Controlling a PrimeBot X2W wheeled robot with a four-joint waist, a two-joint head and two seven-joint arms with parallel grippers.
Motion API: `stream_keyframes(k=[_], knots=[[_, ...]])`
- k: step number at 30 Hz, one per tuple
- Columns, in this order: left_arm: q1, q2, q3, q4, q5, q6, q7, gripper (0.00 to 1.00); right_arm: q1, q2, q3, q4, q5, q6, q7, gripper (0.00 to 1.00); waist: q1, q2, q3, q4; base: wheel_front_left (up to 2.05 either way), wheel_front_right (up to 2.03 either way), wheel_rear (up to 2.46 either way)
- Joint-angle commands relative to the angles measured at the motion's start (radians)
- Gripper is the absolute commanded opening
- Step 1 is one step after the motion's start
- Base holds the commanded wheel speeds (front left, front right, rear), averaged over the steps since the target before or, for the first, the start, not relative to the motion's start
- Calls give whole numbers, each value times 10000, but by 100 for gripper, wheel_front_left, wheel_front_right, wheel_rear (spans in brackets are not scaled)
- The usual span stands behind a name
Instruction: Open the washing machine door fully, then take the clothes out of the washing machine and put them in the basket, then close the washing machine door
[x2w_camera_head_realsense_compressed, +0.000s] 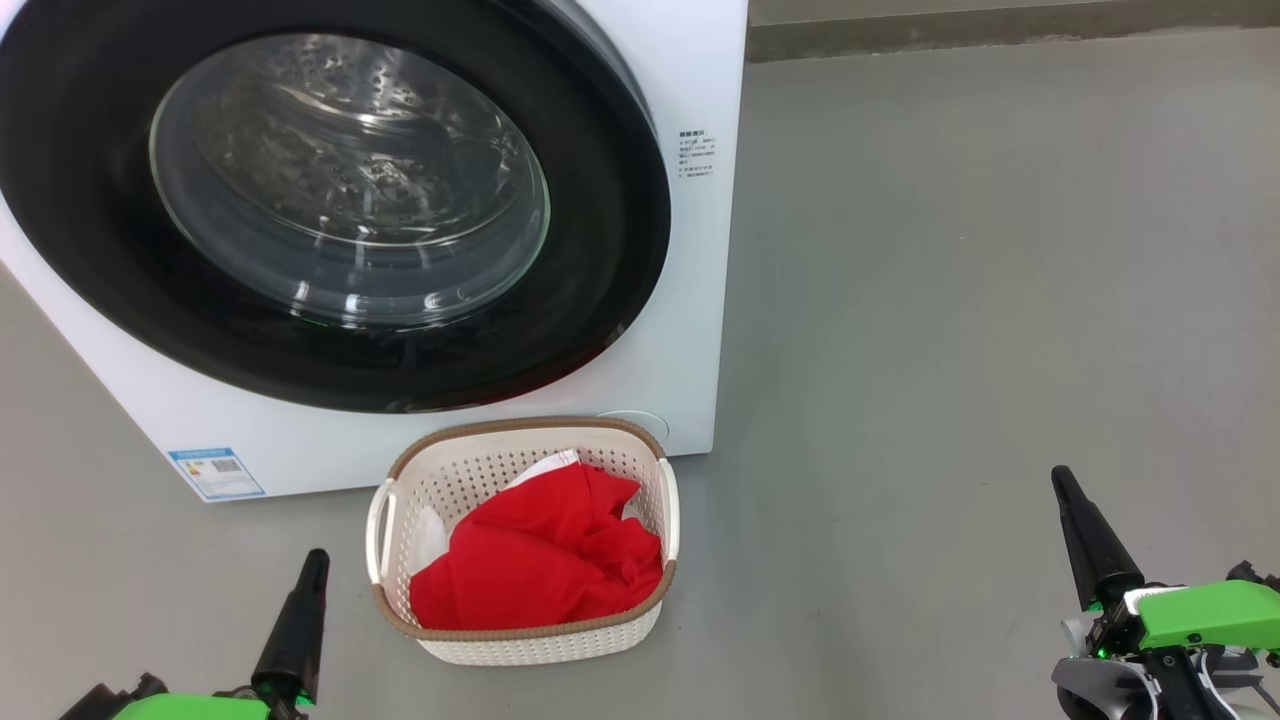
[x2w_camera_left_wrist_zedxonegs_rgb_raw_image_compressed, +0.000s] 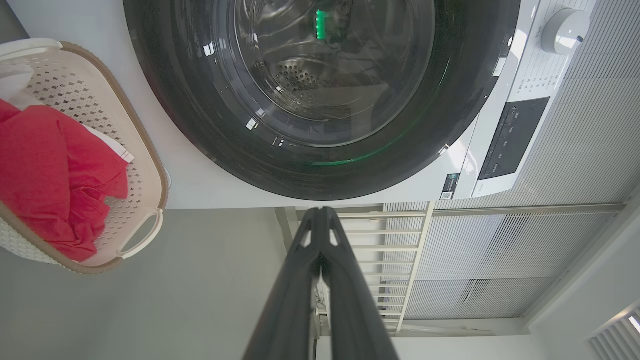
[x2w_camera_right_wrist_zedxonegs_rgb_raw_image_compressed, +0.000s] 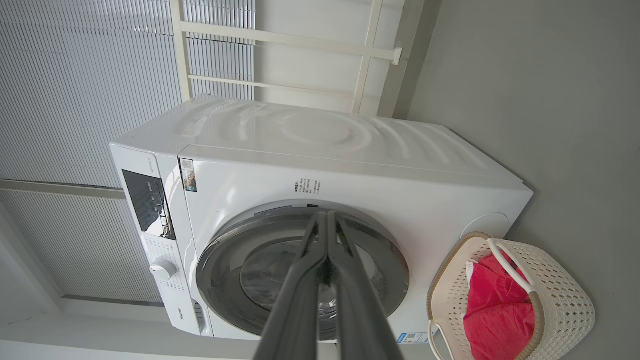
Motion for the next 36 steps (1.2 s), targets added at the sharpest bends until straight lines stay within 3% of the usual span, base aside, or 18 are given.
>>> stream_keyframes(k=[1, 36], knots=[[-388, 183, 265, -216, -72, -69, 33, 0, -415, -100, 167, -305, -5, 4, 59, 0, 0, 0, 0, 0, 0, 0, 0], [-388, 183, 264, -217, -73, -69, 32, 0, -415, -100, 168, -305, -4, 4, 59, 0, -1, 0, 0, 0, 0, 0, 0]])
